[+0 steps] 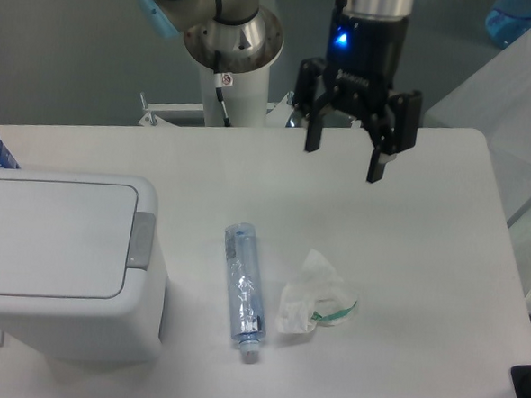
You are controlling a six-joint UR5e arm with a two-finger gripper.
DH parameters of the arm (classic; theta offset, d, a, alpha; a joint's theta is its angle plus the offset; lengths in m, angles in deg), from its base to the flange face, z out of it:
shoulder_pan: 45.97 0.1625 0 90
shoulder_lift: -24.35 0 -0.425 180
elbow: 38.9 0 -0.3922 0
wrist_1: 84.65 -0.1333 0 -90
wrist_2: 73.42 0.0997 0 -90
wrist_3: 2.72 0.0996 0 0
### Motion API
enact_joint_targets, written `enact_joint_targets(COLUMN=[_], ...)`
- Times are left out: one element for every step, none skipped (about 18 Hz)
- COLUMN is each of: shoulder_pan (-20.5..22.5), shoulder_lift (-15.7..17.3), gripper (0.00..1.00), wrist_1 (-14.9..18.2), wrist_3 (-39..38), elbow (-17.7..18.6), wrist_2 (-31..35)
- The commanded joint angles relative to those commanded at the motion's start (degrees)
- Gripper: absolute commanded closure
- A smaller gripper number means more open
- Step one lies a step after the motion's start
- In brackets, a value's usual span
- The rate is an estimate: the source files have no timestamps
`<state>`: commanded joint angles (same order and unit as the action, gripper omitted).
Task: Open the trash can
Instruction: 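Move the open gripper over toward the white trash can lid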
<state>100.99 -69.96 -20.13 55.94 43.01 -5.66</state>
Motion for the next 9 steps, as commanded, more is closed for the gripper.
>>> enact_joint_targets(shoulder_pan=[-1.1, -2.3, -3.6, -4.6, -5.0, -5.8, -6.8, -7.6, -8.3], shoulder_lift=[-0.2, -0.5, -0.7, -1.0, -1.6, -2.1, -2.6, -3.2, -3.5], gripper=[0.00, 0.00, 0.00, 0.00, 0.00, 0.00, 0.00, 0.00, 0.00], wrist_1=[-0.7, -1.4, -1.8, -2.9, -4.5, -5.7, -6.4, -6.9, -7.1], wrist_3=[-3.7, -7.6, -11.9, -16.1, -19.9, -23.7, -27.0, -29.5, -31.7], elbow=[0.1, 0.2, 0.4, 0.5, 0.6, 0.8, 1.1, 1.3, 1.5], wrist_2=[0.0, 0.0, 0.0, 0.0, 0.0, 0.0, 0.0, 0.0, 0.1])
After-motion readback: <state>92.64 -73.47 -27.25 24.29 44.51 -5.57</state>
